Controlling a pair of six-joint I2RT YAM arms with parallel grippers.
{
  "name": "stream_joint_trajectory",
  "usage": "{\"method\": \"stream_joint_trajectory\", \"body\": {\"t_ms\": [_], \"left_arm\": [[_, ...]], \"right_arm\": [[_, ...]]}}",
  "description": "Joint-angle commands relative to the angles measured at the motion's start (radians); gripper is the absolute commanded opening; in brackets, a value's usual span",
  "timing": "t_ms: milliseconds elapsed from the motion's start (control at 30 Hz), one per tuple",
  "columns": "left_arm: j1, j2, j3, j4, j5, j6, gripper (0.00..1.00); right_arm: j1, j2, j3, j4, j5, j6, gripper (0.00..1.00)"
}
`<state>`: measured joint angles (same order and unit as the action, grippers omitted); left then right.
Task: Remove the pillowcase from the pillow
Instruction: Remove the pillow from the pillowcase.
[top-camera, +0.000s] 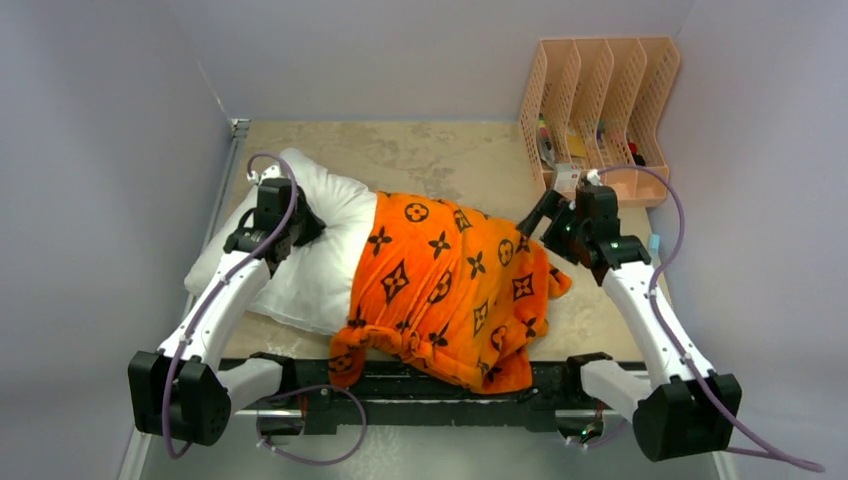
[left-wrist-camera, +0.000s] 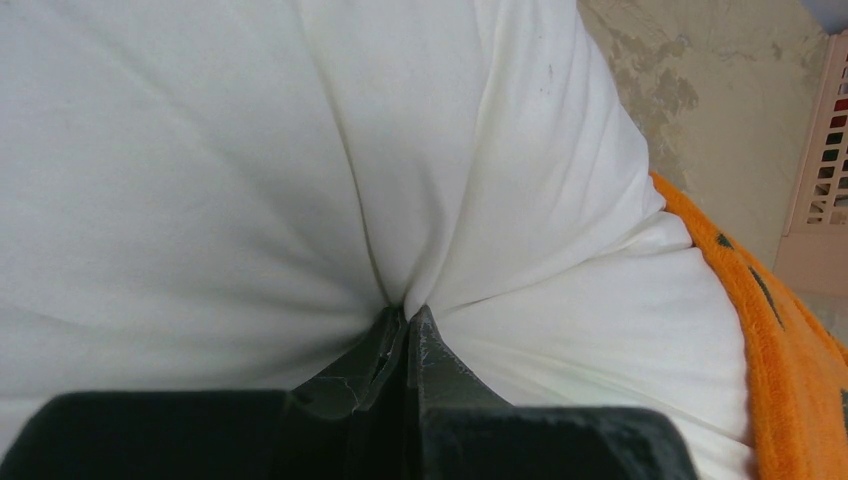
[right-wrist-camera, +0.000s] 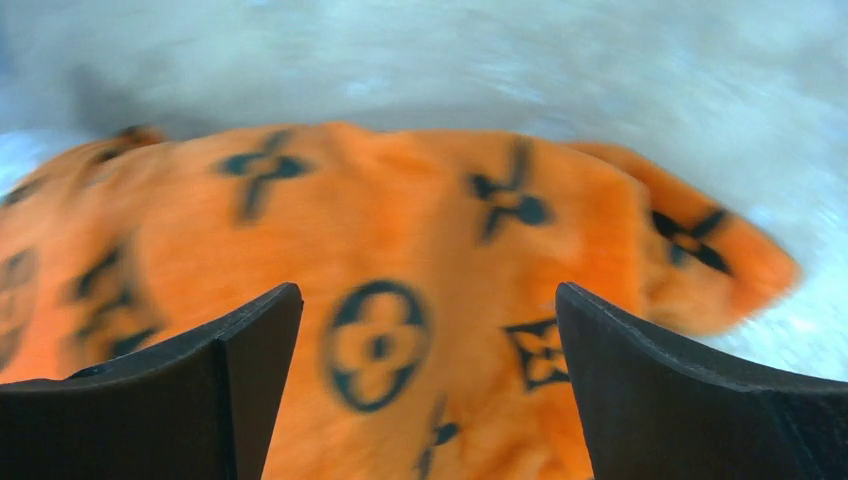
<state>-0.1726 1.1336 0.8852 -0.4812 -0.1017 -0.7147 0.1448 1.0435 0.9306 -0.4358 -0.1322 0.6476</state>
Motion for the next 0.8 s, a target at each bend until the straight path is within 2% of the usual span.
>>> {"method": "stream_joint_trajectory", "body": {"t_ms": [0,33,100,133,200,333,467,533,600,667,733,767], "left_arm": [[0.016,0.012,-0.057,-0.235,-0.116,0.06,0.0],[0.016,0.015,-0.057,-0.236,-0.115,0.061,0.0],[0.016,0.017,-0.057,-0.236,-0.115,0.062,0.0],[0.016,0.018,-0.058,-0.235,-0.115,0.063,0.0],[0.016,0.022,-0.057,-0.235,-0.113,0.063,0.0],[0.016,0.02,-0.058,-0.232,-0.113,0.062,0.0],[0.016,0.022,-0.058,-0.234,-0.112,0.062,0.0],[0.016,0.022,-0.058,-0.234,-0.113,0.062,0.0],[0.016,0.019,-0.058,-0.235,-0.116,0.063,0.0],[0.016,0.015,-0.057,-0.236,-0.118,0.06,0.0],[0.015,0.013,-0.057,-0.238,-0.123,0.058,0.0],[0.015,0.014,-0.058,-0.238,-0.125,0.058,0.0]], "right_arm": [[-0.087,0.02,-0.13,-0.079,0.295,0.07,0.99],[-0.134,0.043,-0.146,-0.077,0.281,0.081,0.99],[-0.198,0.1,-0.189,-0.031,0.151,0.08,0.99],[-0.205,0.125,-0.218,0.015,0.072,0.084,0.99],[-0.204,0.17,-0.244,0.064,0.029,0.077,0.98],[-0.184,0.233,-0.345,0.27,-0.208,0.087,0.98],[-0.113,0.361,-0.322,0.286,-0.183,0.053,0.99],[-0.068,0.448,-0.305,0.289,-0.084,0.056,0.98],[-0.018,0.544,-0.291,0.32,-0.024,0.092,0.84],[0.017,0.598,-0.305,0.375,-0.005,0.16,0.61],[0.018,0.579,-0.316,0.398,0.008,0.185,0.43],[0.018,0.542,-0.316,0.371,0.018,0.199,0.3]]}}
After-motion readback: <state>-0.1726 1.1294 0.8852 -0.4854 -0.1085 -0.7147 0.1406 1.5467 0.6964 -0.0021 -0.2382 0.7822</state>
